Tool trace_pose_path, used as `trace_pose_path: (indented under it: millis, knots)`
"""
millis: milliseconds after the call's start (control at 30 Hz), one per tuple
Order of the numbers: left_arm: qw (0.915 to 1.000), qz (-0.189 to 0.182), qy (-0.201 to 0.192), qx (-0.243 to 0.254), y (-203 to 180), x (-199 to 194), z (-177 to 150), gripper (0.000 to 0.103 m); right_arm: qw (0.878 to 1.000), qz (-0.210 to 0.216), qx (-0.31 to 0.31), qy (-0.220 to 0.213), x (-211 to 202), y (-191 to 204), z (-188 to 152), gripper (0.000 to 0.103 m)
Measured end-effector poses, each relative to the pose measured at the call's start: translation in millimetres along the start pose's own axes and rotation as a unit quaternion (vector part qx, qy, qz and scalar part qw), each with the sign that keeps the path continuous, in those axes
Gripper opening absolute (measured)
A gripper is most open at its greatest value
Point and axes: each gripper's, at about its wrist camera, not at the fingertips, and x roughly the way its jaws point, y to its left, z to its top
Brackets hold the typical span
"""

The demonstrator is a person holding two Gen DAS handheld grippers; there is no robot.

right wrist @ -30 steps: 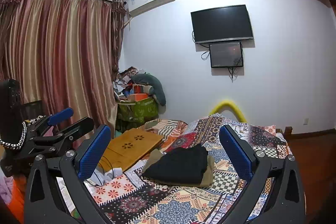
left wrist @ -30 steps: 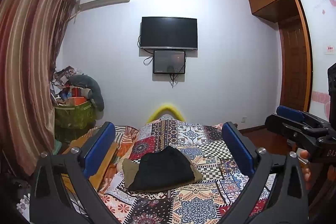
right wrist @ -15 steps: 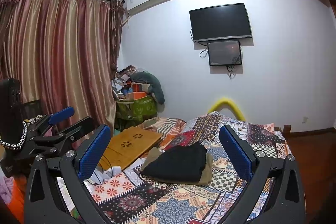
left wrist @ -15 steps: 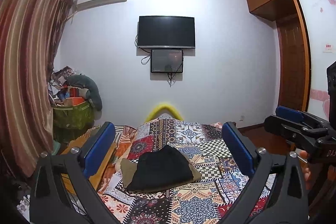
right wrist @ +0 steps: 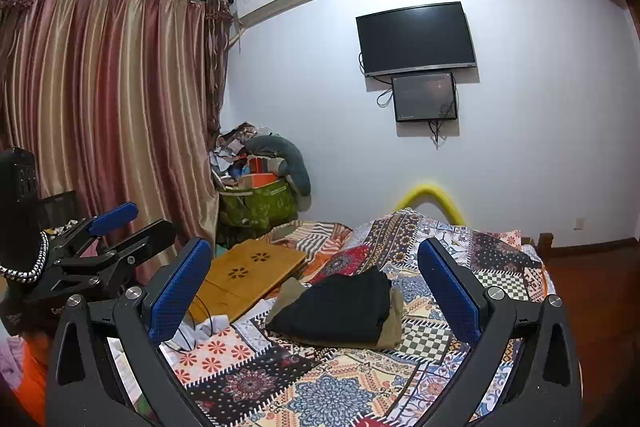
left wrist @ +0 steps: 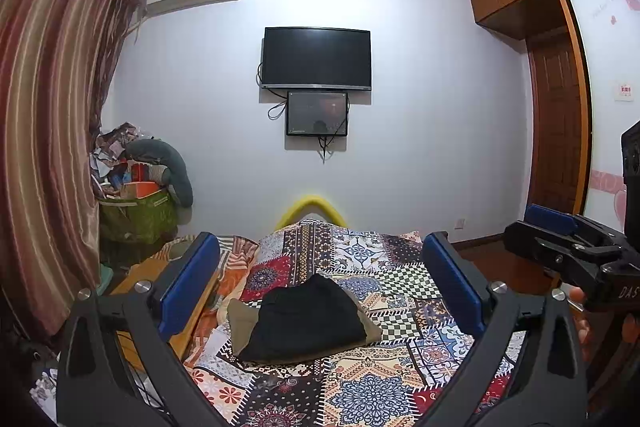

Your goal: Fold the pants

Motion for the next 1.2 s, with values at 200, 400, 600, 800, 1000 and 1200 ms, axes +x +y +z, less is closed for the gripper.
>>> trace_pose_path:
  millis: [200,400,600,800,1000,1200]
  knots:
    - [1.0,-0.002,0.001,-0.001,1.2,1.3,0.1,0.102,1.0,-0.001,0.003,0.003,0.8,-2.1,0.6,0.103]
    - [1.0,-0.006,0.004,-0.005,3.8,3.7,-1.0,0.102,1.0,-0.002,0.002,0.002,0.7,-2.3,0.9,0.103]
    - [0.9999,-0.008,0.009,-0.01,4.4,5.7,-3.8,0.102,1.0,-0.002,0.006,0.007,3.2,-6.9,-1.6,0.103]
    - [0.9997,-0.014,0.014,-0.01,2.5,7.3,-5.5,0.102,1.0,-0.002,0.006,0.007,3.7,-6.3,-2.0,0.103]
    - [0.9997,-0.016,0.015,-0.009,1.5,7.4,-5.8,0.103,1.0,-0.002,0.007,0.008,3.7,-6.2,-2.0,0.103]
    - [0.9997,-0.018,0.017,-0.008,0.6,7.6,-5.3,0.102,1.0,-0.001,0.007,0.008,4.4,-6.3,-2.3,0.103]
